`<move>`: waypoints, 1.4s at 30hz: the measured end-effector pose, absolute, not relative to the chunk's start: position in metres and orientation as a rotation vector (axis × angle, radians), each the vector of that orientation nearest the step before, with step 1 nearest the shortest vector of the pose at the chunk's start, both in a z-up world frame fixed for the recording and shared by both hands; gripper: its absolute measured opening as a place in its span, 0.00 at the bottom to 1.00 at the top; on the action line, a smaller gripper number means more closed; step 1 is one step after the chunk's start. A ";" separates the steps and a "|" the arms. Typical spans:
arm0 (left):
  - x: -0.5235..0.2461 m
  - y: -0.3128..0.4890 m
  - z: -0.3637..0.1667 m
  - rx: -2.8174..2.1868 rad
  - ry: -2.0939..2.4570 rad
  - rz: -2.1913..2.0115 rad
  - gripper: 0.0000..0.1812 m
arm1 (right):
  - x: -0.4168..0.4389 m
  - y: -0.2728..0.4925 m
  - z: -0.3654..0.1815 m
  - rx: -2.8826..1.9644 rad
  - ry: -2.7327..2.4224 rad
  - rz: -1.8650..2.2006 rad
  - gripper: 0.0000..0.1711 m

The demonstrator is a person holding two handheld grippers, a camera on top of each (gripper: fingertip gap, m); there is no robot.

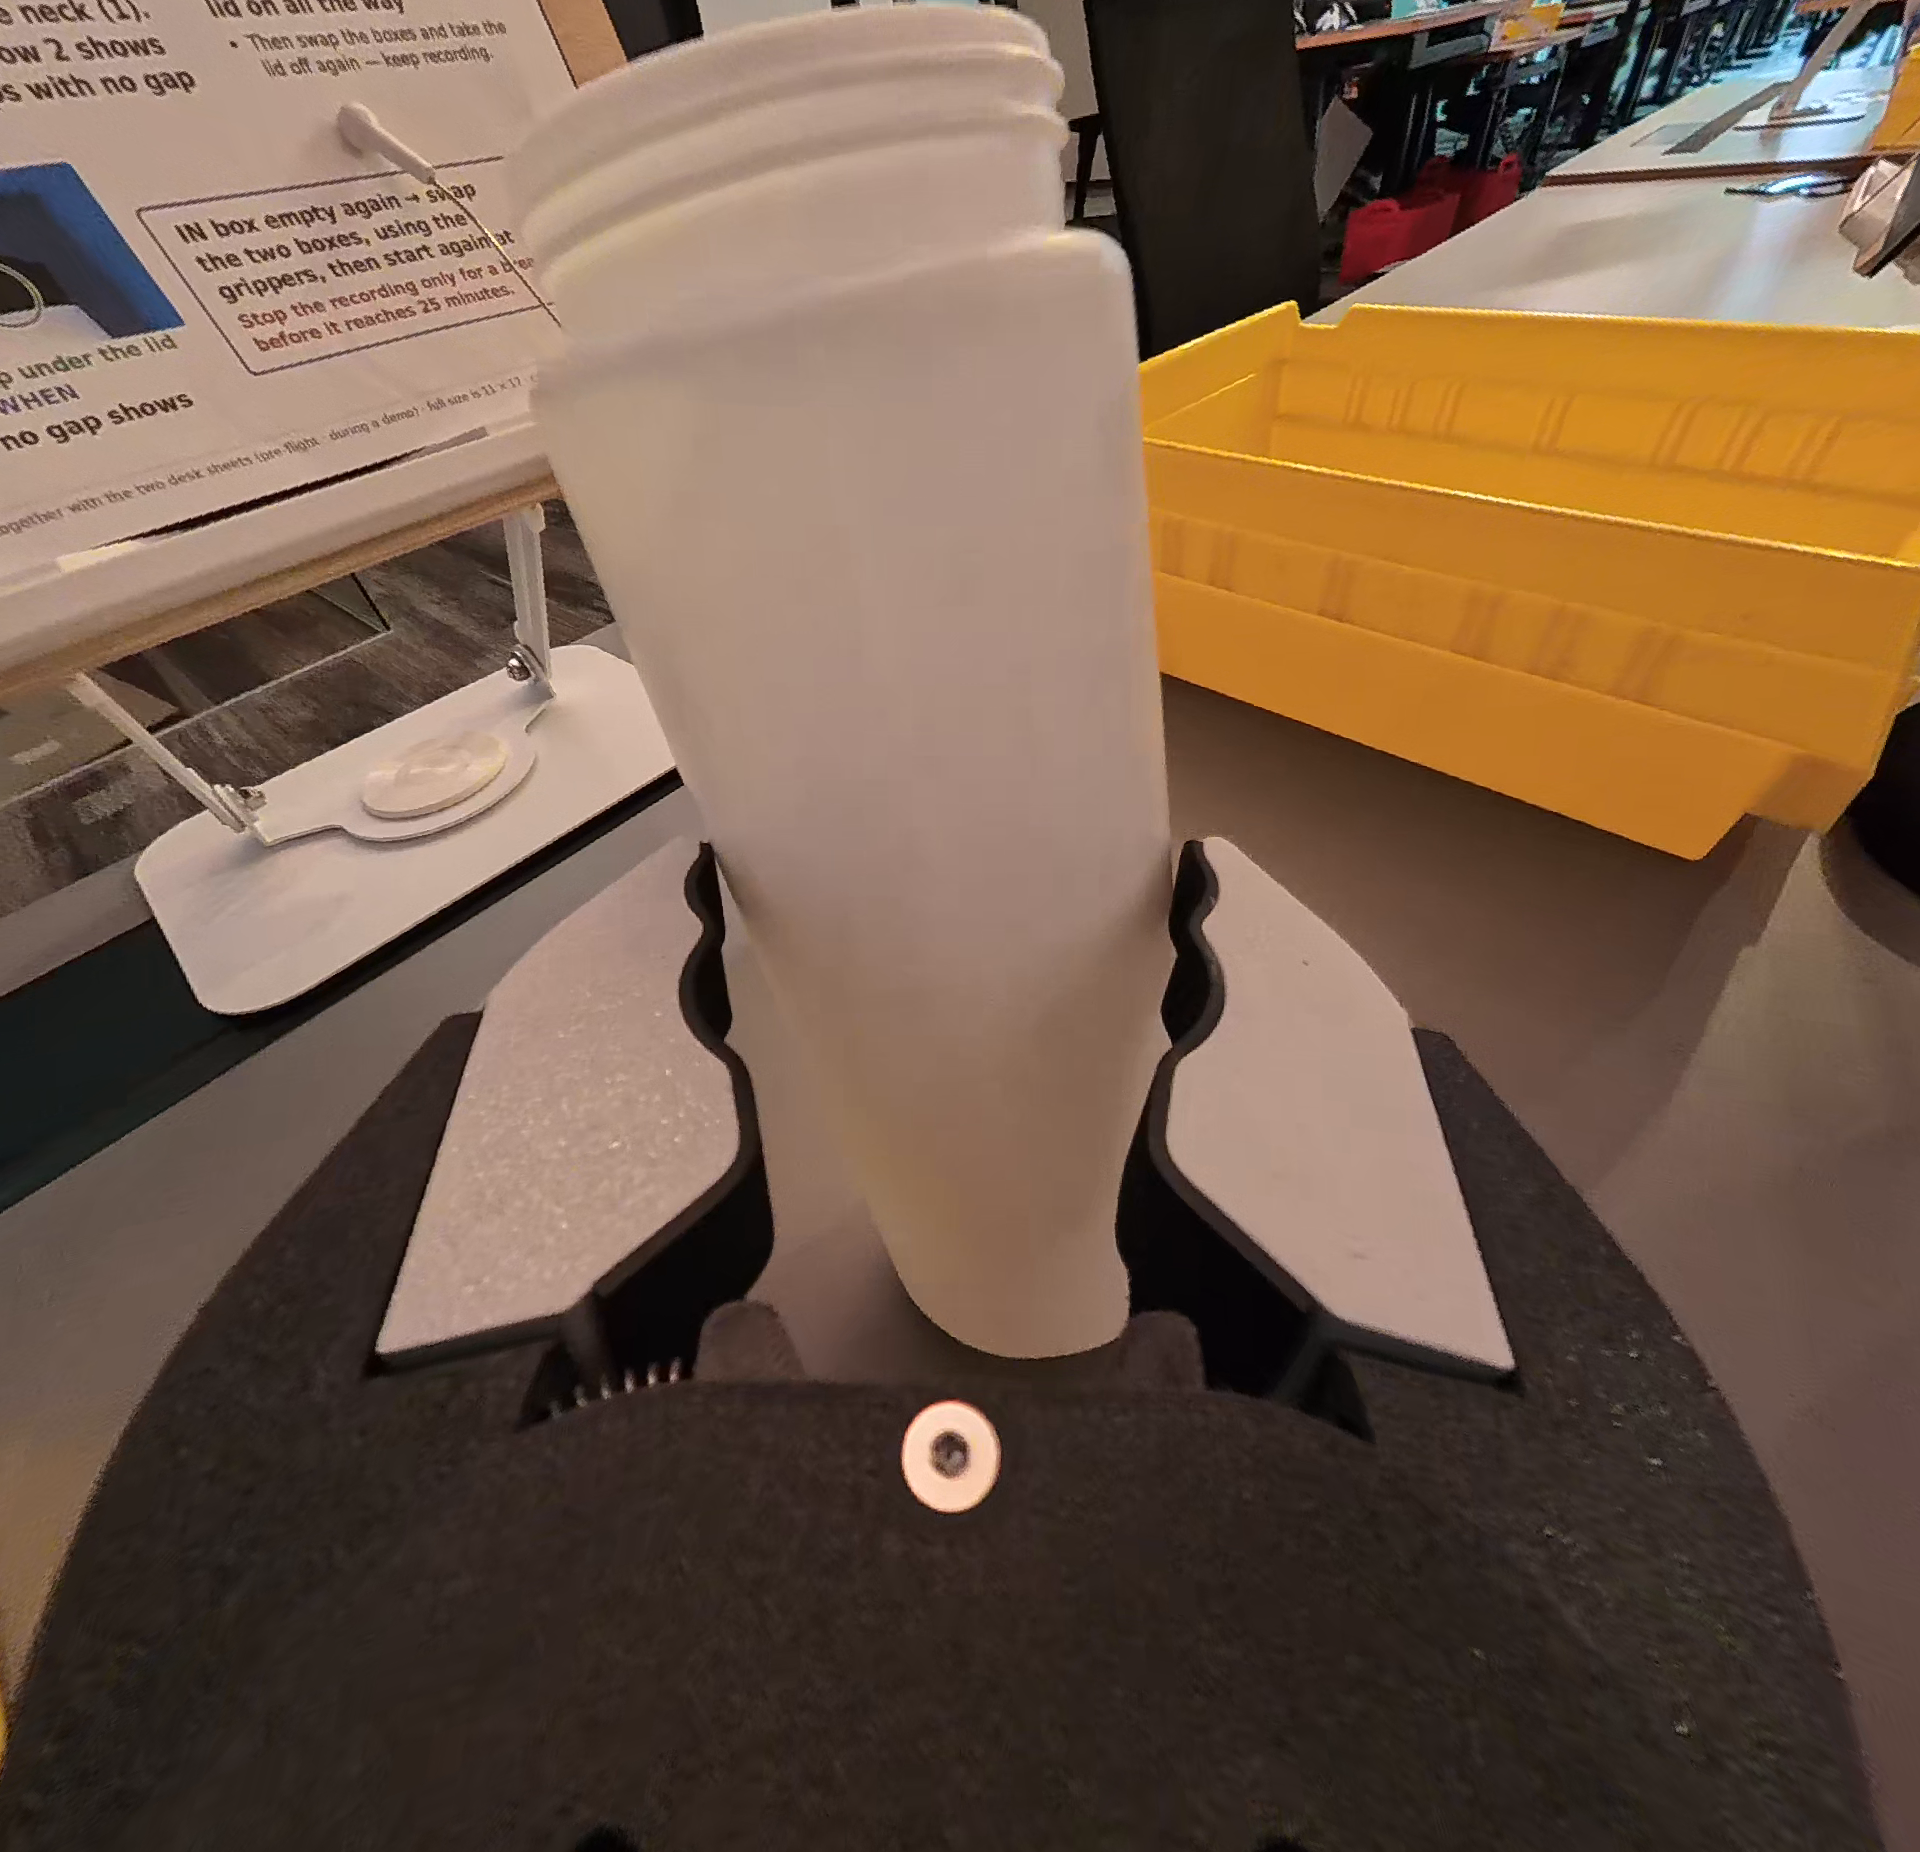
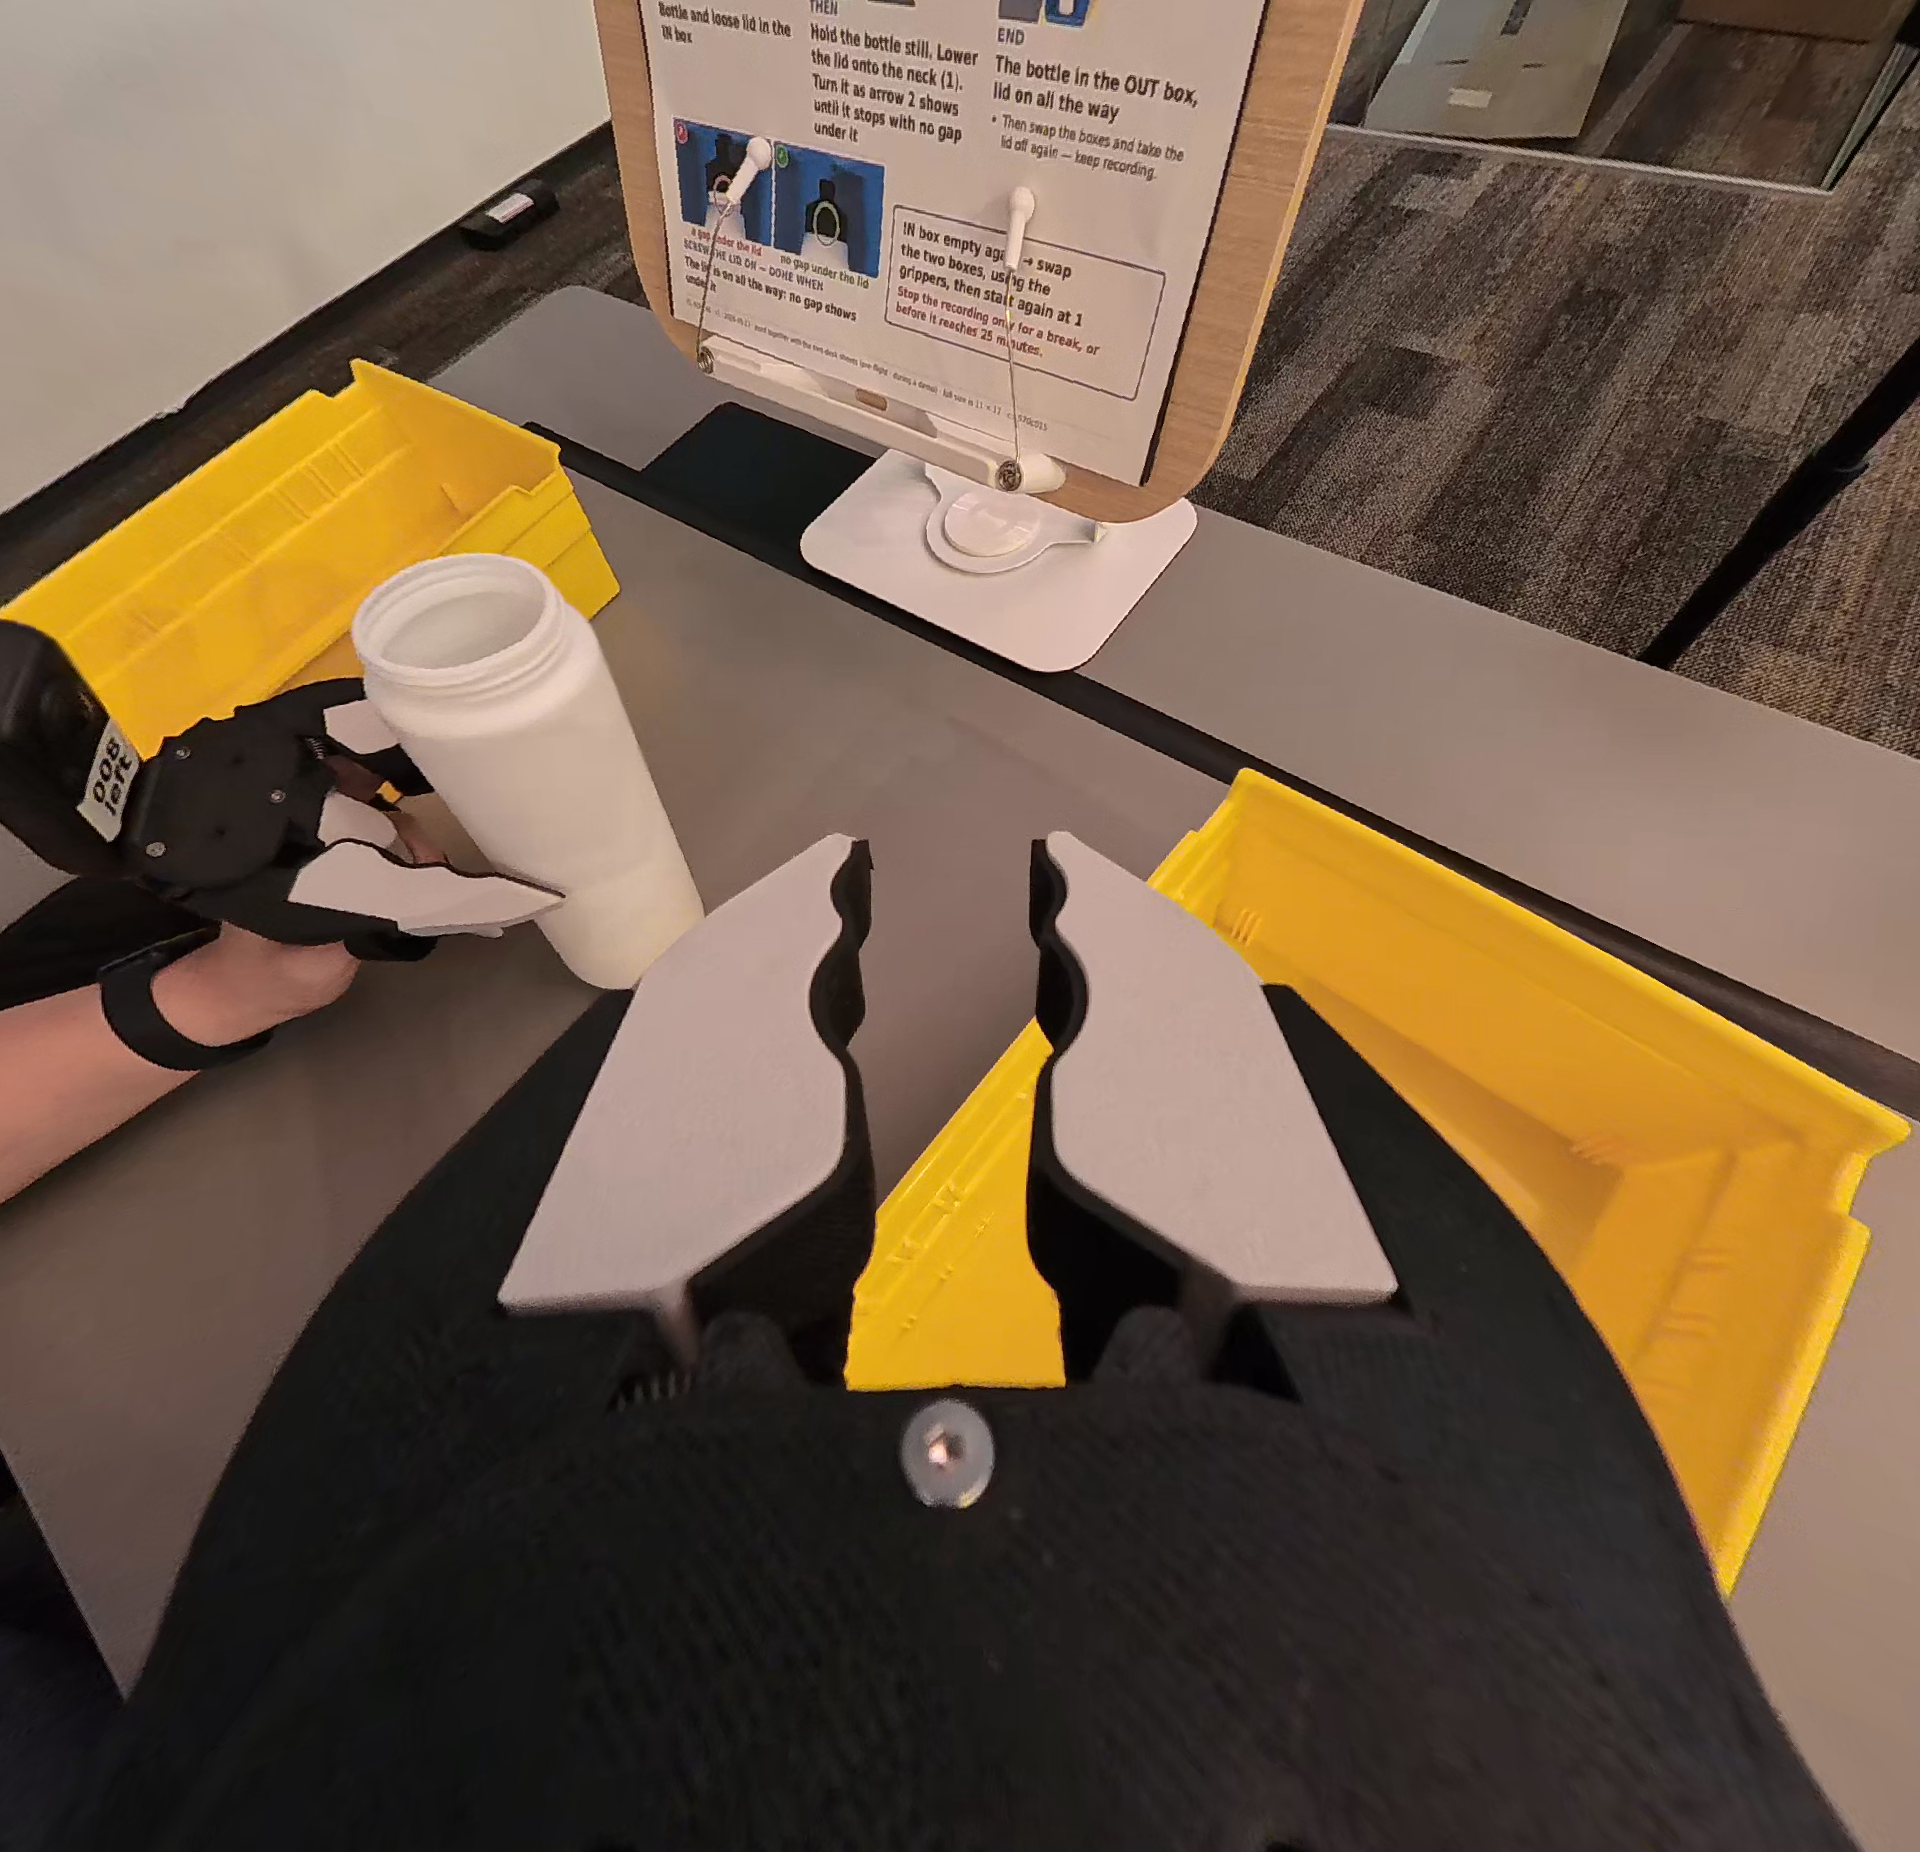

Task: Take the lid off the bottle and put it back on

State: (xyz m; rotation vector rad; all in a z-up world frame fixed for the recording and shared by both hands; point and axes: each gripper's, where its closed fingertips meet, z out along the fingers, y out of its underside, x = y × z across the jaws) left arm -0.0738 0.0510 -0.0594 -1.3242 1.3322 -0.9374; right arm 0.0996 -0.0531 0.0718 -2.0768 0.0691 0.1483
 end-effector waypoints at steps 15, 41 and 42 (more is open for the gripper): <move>-0.081 0.051 -0.061 -1.316 1.268 -0.899 0.45 | 0.102 -0.054 0.063 -2.118 0.079 0.149 0.18; -0.242 0.115 0.104 -1.271 0.806 -0.667 0.44 | 0.107 -0.056 0.056 -2.147 0.107 0.157 0.18; -0.251 0.131 0.103 -1.313 0.827 -0.664 0.42 | 0.107 -0.056 0.055 -2.153 0.106 0.154 0.18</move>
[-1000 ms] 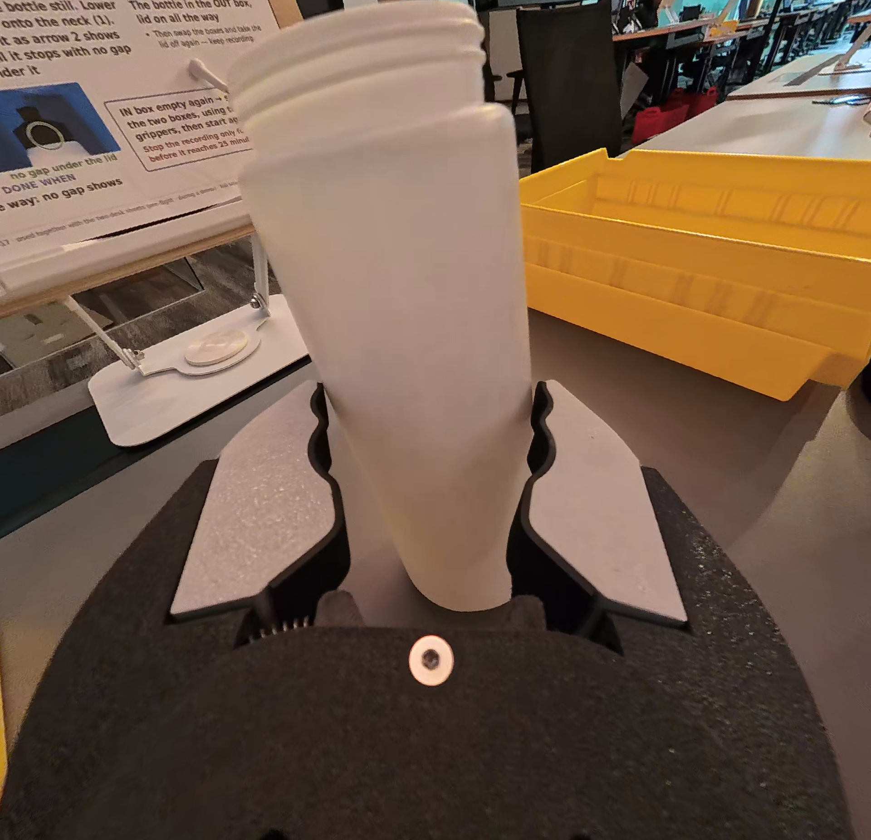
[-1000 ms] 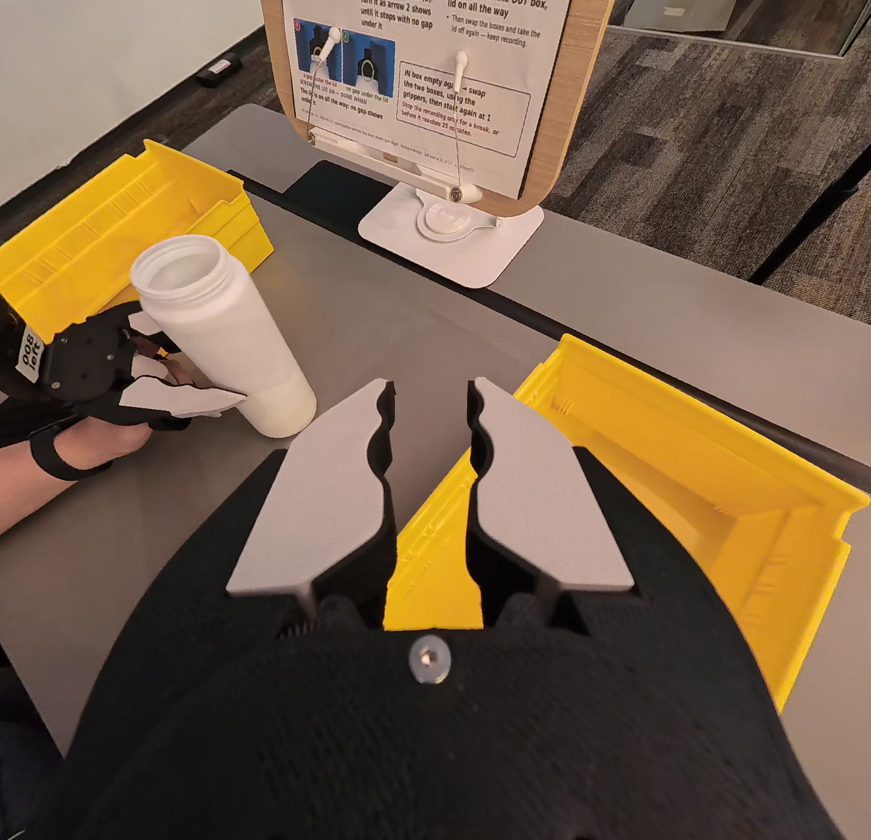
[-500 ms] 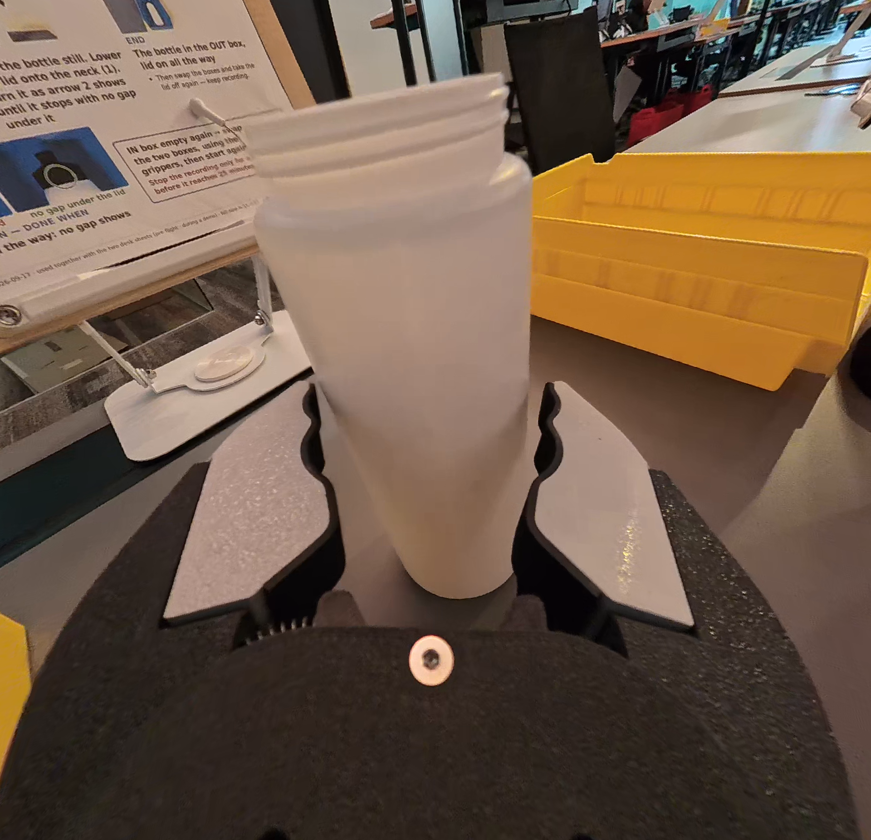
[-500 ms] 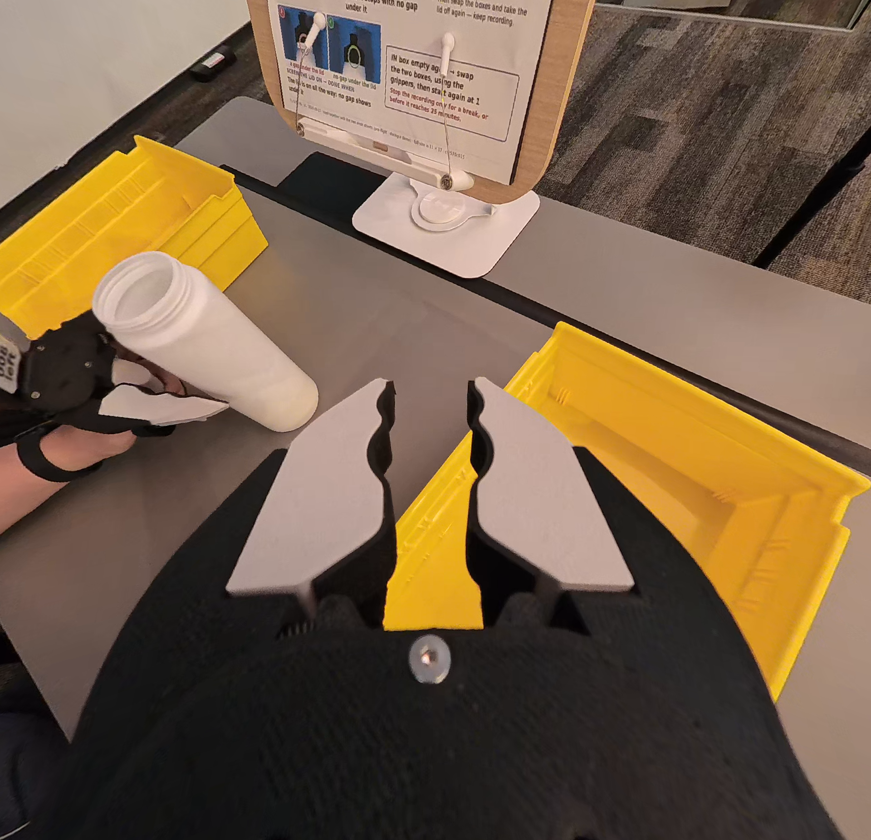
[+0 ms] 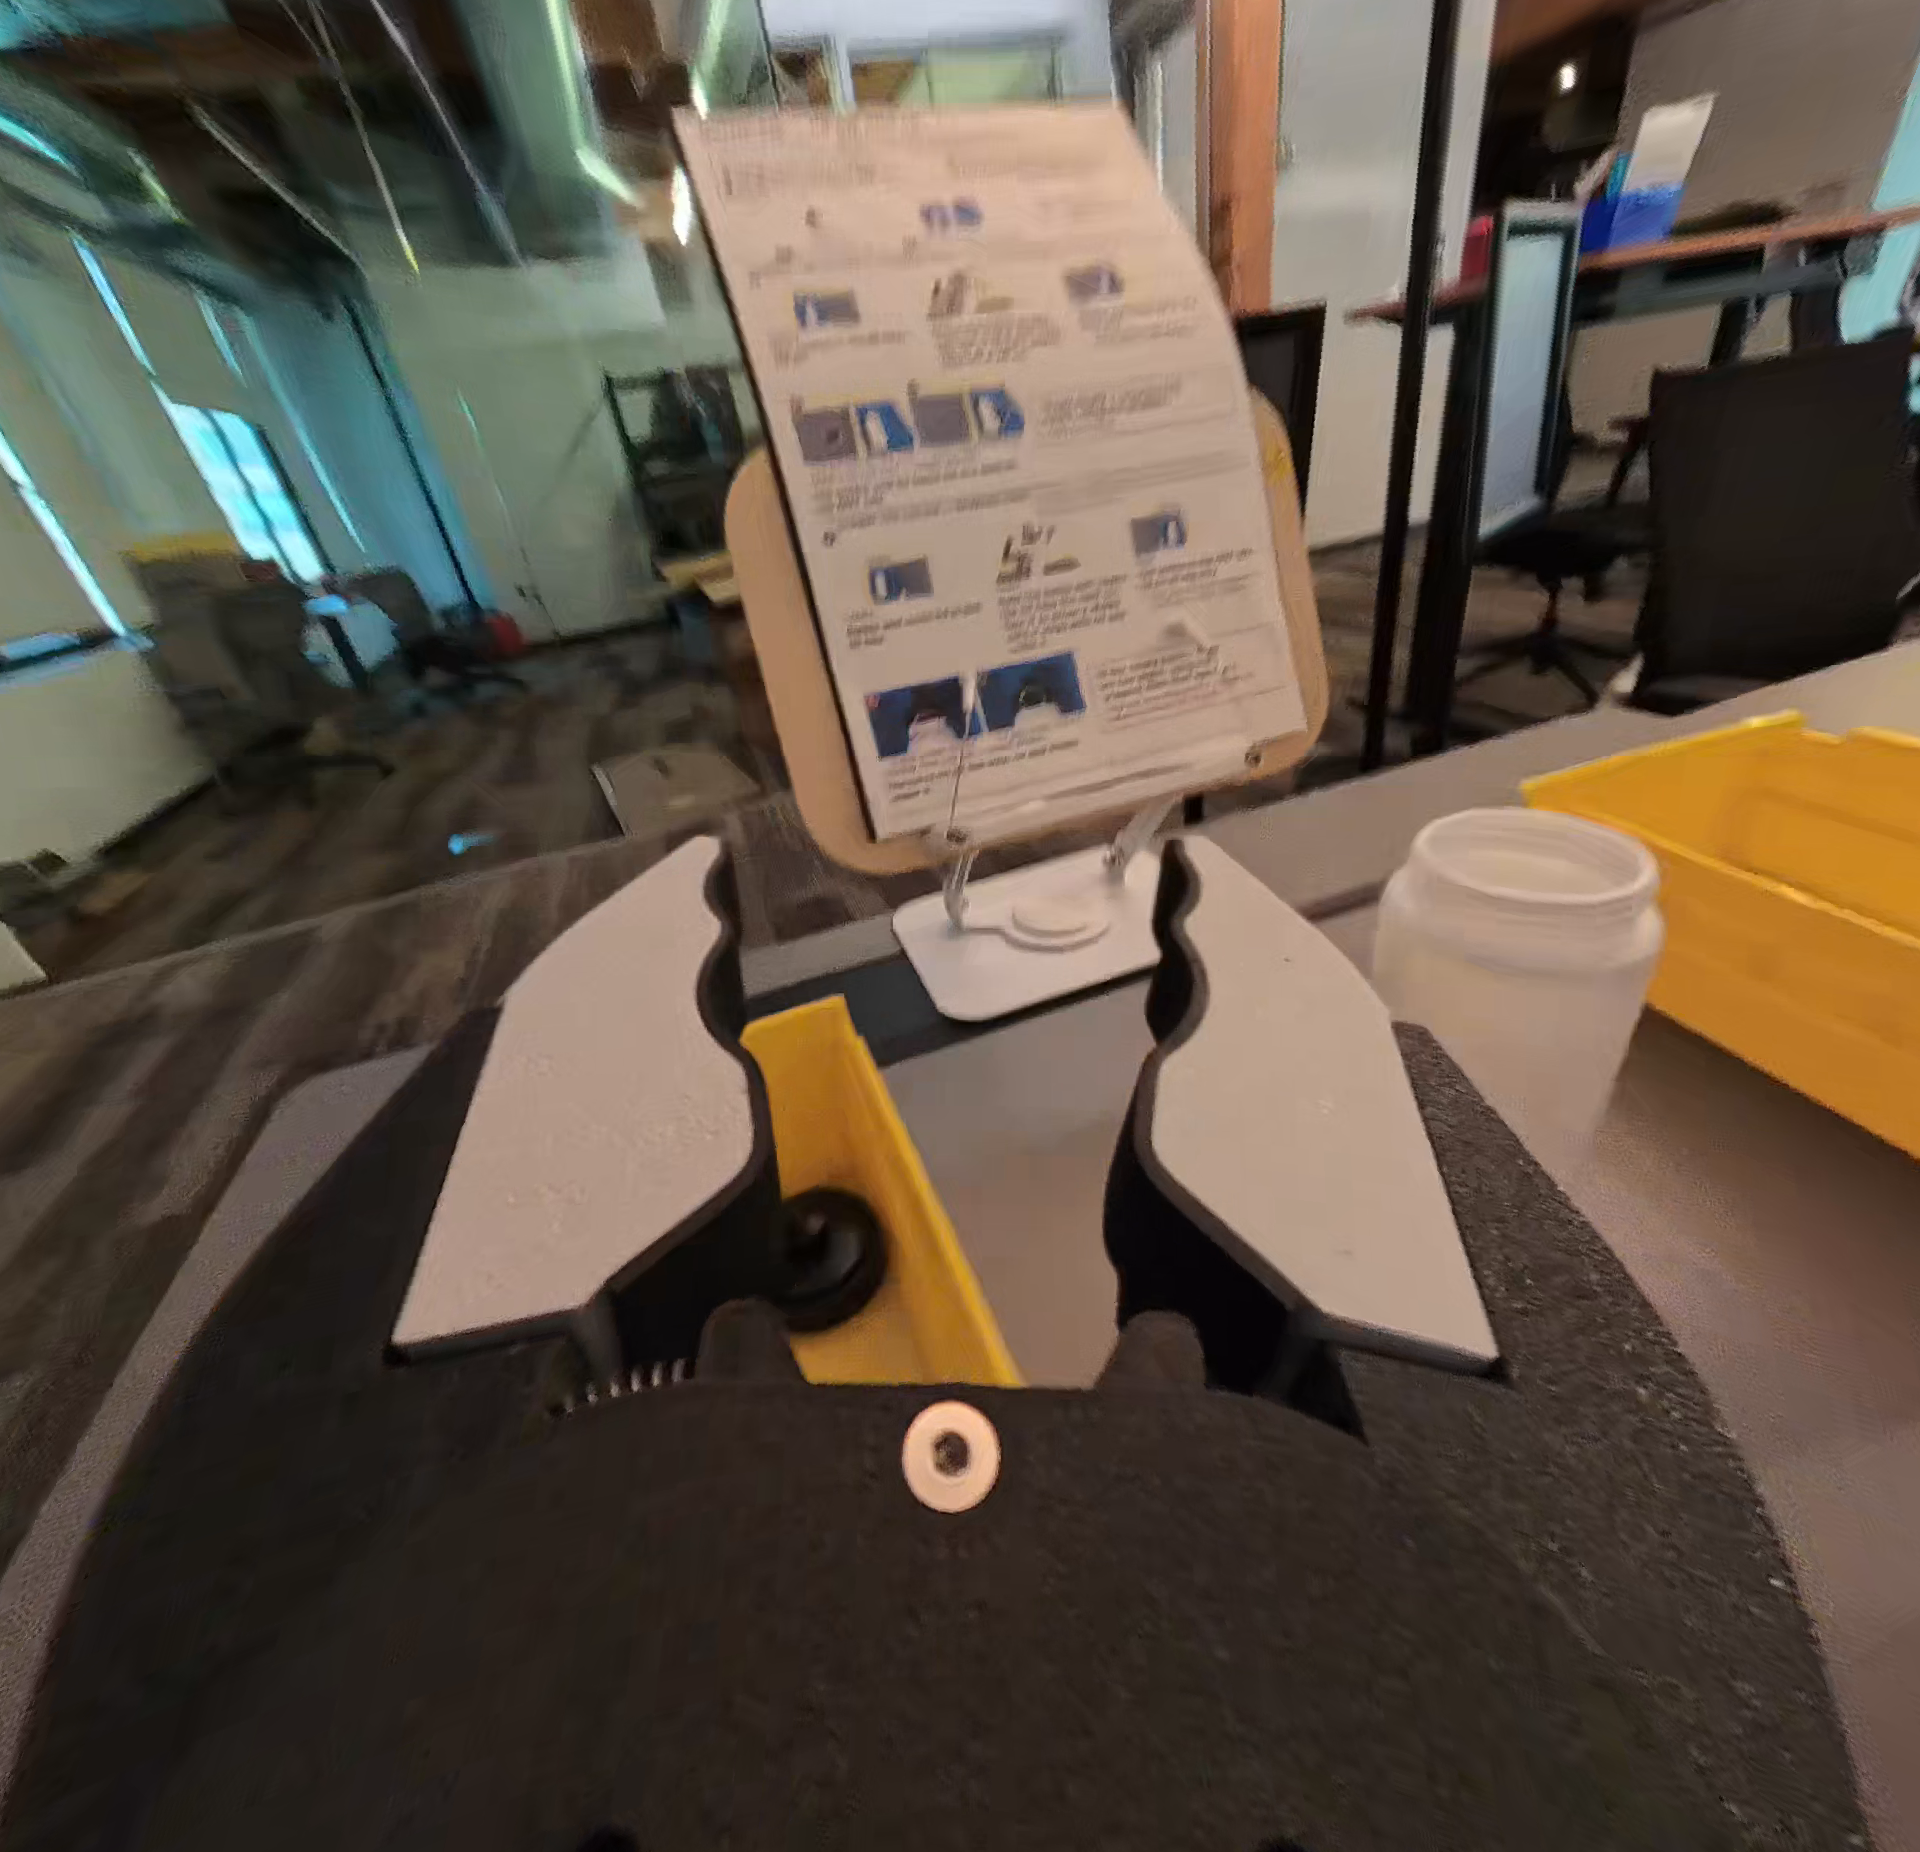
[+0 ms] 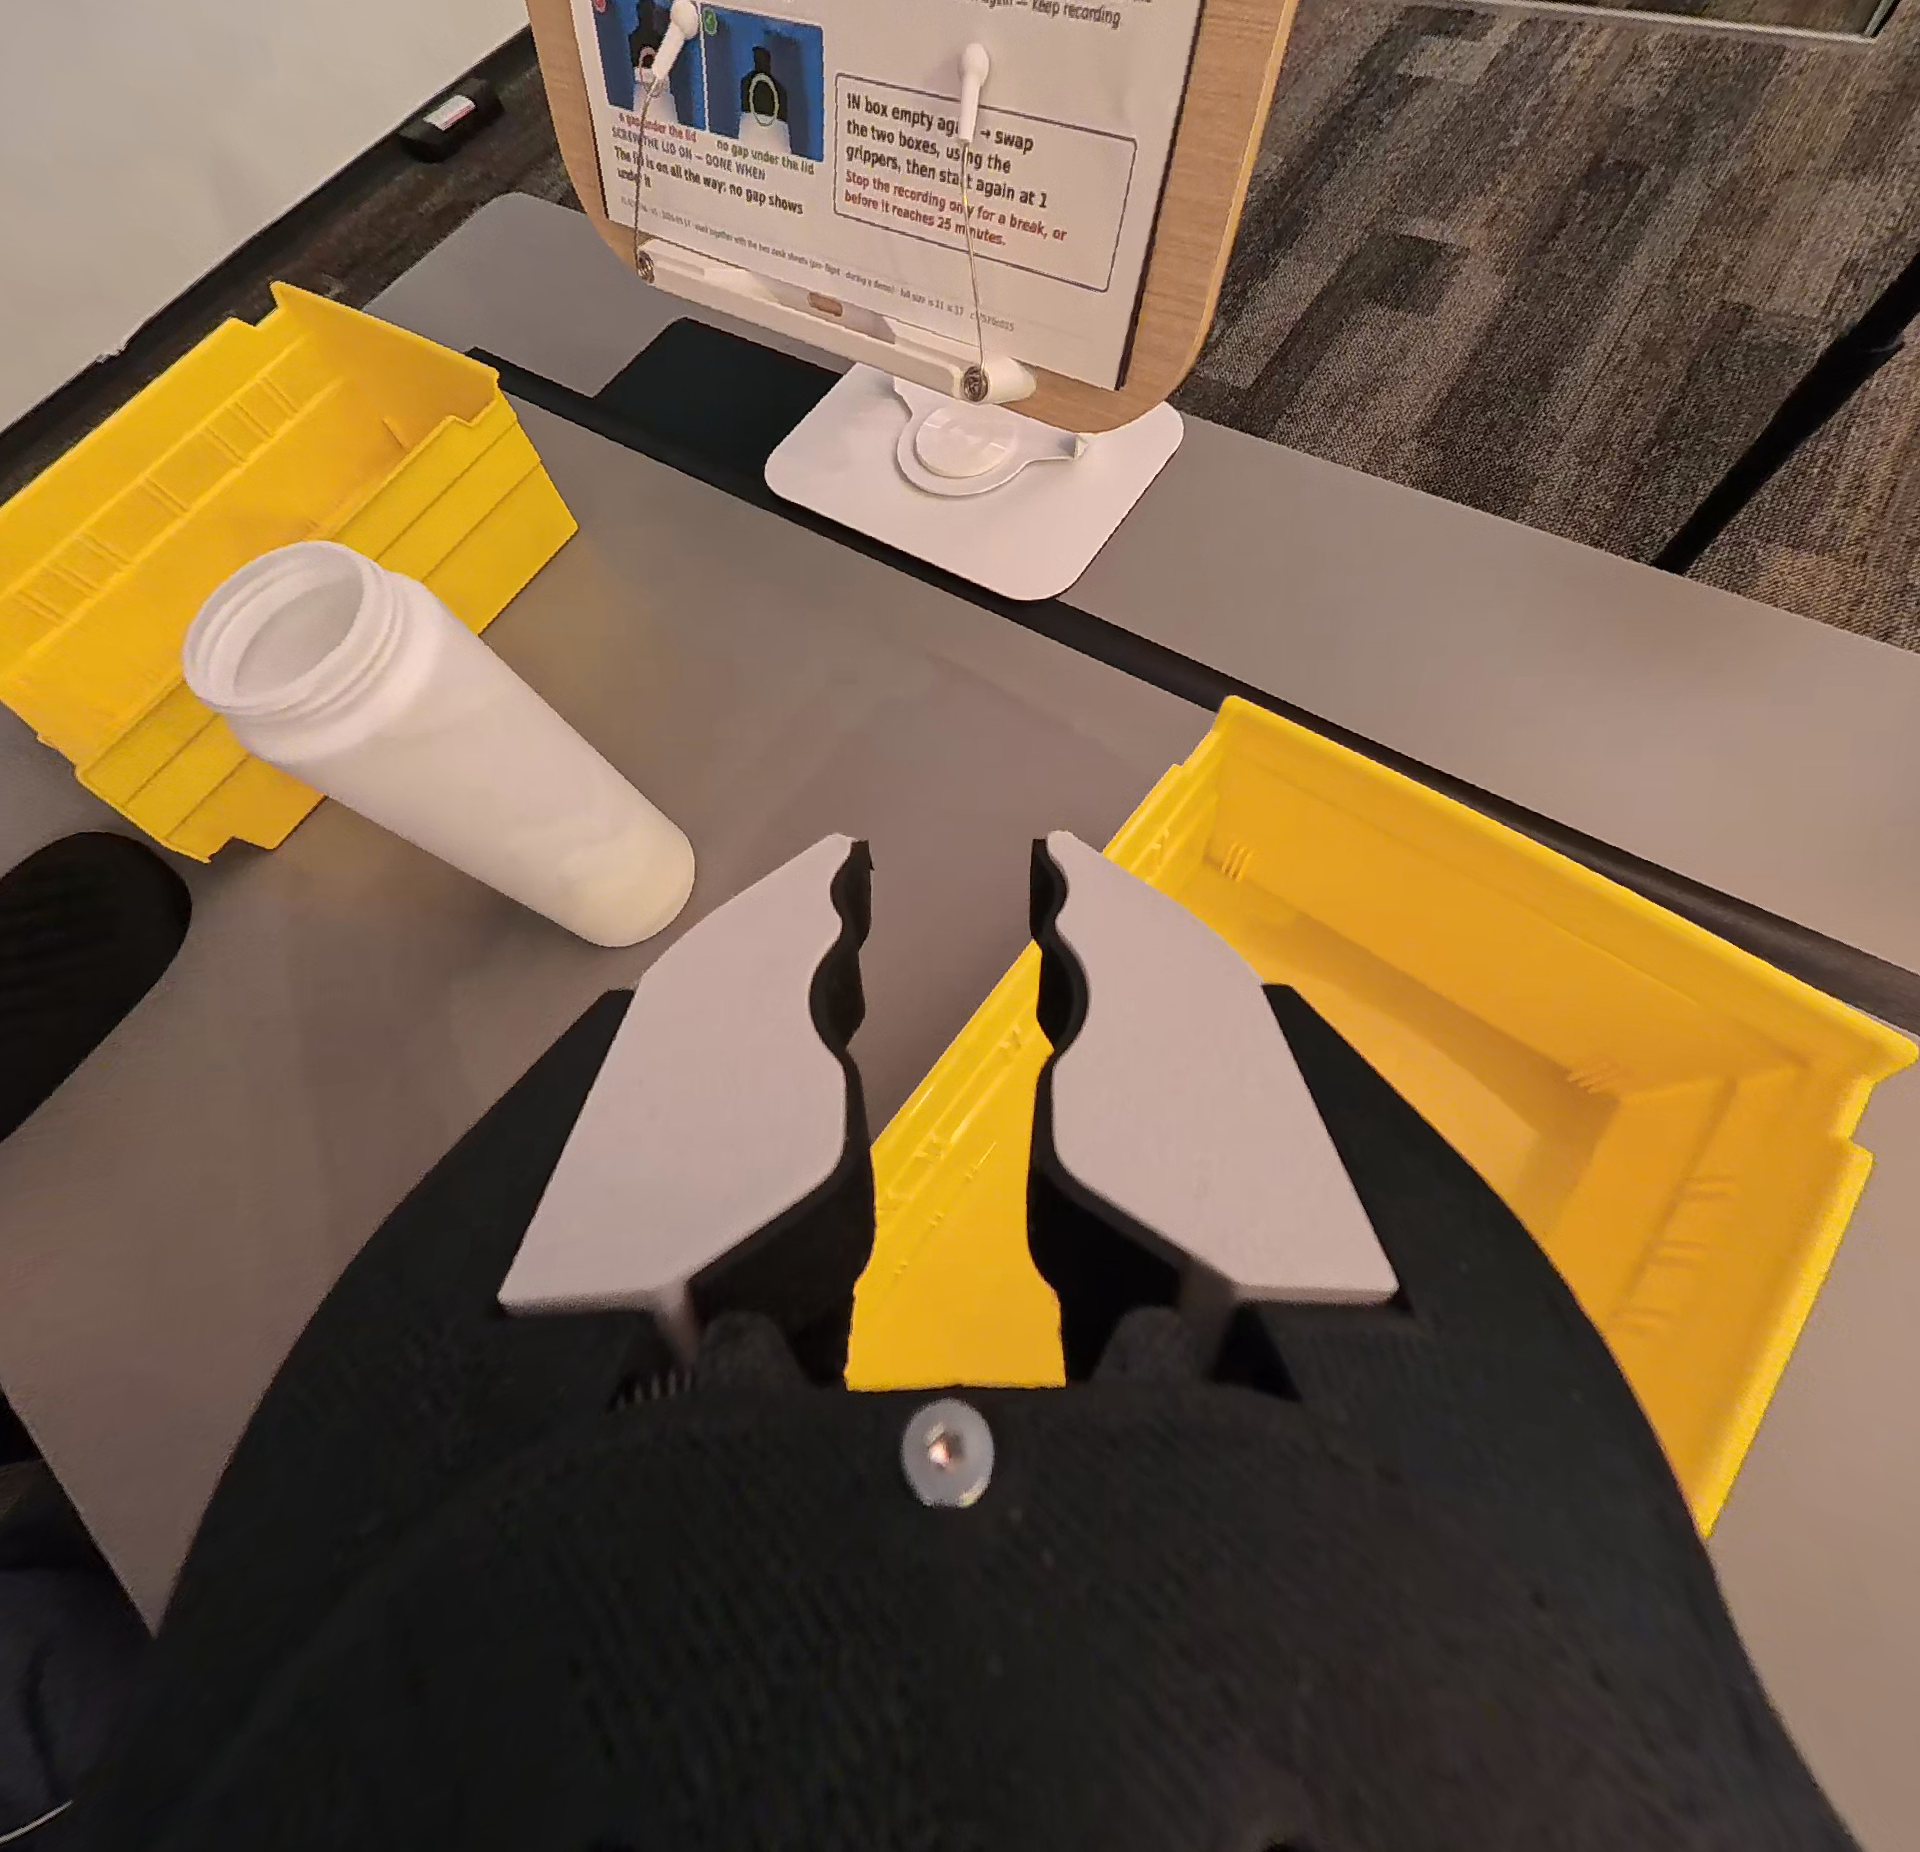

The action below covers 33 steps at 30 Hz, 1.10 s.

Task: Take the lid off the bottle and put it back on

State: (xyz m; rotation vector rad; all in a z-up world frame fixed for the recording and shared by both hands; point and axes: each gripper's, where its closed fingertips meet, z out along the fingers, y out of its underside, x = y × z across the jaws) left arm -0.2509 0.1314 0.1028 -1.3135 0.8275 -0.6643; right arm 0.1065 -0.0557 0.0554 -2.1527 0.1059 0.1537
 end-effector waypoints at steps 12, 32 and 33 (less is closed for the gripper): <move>-0.241 0.249 -0.076 -1.852 1.285 -0.675 0.47 | 0.107 -0.052 0.044 -2.216 0.085 0.072 0.18; -0.223 0.277 -0.160 -2.000 1.536 -0.360 0.37 | 0.126 -0.061 0.050 -2.171 0.159 0.116 0.17; -0.226 0.278 -0.160 -2.012 1.526 -0.349 0.37 | 0.126 -0.061 0.050 -2.167 0.159 0.119 0.17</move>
